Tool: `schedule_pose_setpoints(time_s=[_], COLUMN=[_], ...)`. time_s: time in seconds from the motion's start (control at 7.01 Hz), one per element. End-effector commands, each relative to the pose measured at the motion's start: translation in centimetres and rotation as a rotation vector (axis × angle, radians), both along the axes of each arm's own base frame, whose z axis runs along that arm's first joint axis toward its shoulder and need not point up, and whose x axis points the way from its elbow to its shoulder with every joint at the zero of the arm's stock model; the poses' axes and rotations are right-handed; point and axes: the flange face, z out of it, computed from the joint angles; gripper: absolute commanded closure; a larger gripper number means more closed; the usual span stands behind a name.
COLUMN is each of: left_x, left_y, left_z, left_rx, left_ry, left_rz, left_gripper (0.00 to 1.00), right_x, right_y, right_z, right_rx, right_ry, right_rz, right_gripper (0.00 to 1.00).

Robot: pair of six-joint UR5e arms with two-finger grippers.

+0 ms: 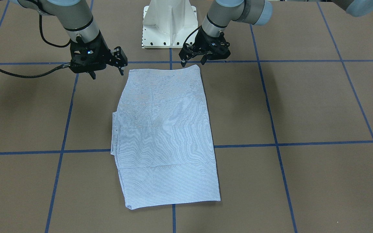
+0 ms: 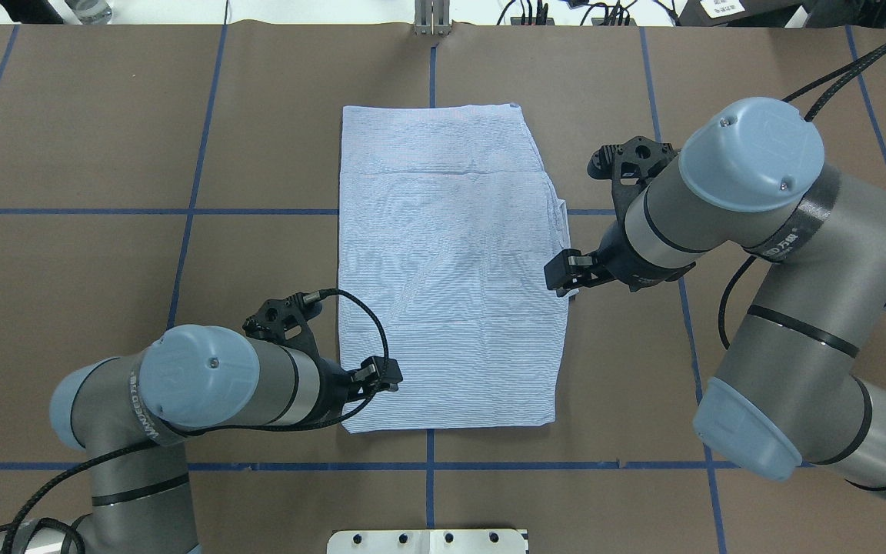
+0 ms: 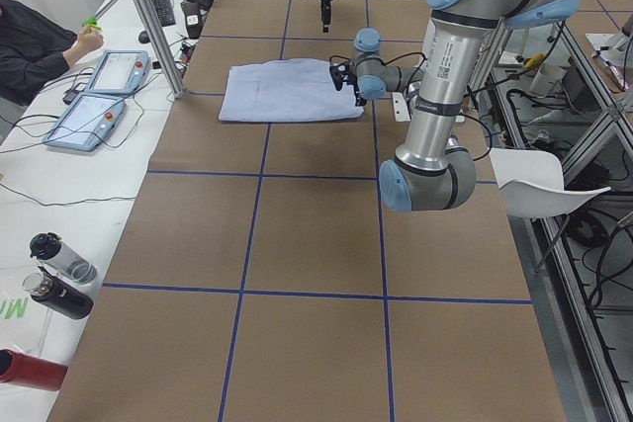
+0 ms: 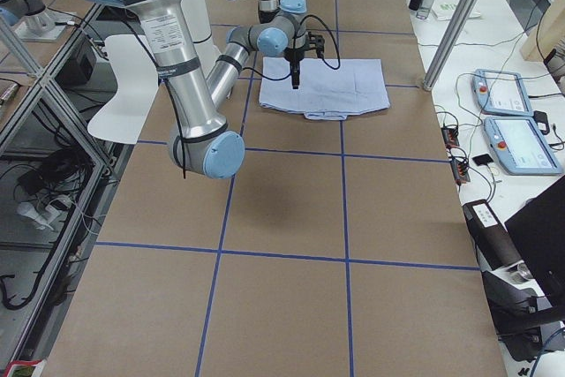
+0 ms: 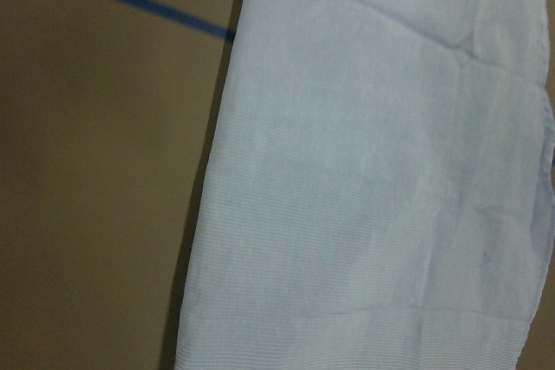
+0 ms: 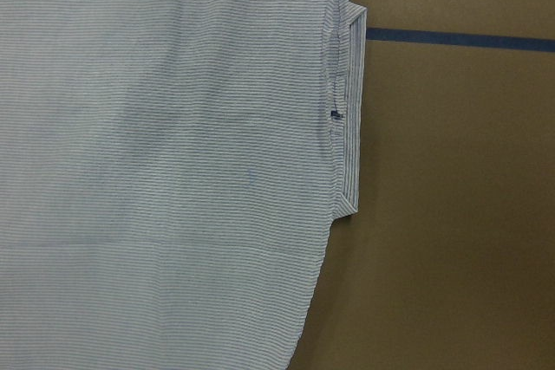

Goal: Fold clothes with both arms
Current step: 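Move both grippers to the shirt's long sides, left gripper toward the near corner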

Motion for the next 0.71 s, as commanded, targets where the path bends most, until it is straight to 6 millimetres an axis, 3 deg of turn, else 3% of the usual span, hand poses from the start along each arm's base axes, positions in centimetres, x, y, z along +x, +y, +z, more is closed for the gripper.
schedule_pose_setpoints(time_s=[0.0,0.14,0.57], left_x=[2.11,2.61,2.61], left_y=[0.11,-0.04,0.17], left_z=[2.54,3.36,3.15], left_rx=[-0.015,-0.024,-0.03], left_ry=[-0.059,-0.077,-0.076], left_rz=[-0.019,-0.021,-0.02], left_gripper=[0.07,0.11,0.22], right_x=[-0.29,-0.3,-0.34], right_y=[0.37,0.37,0.37], right_z=[-0.13,-0.11,-0.08], right_rx=[-0.002,-0.003,-0.004], right_ry=[-0.003,-0.002,-0.003], right_rz=[-0.005,-0.005,-0.009], right_gripper=[0.0,0.0,0.0])
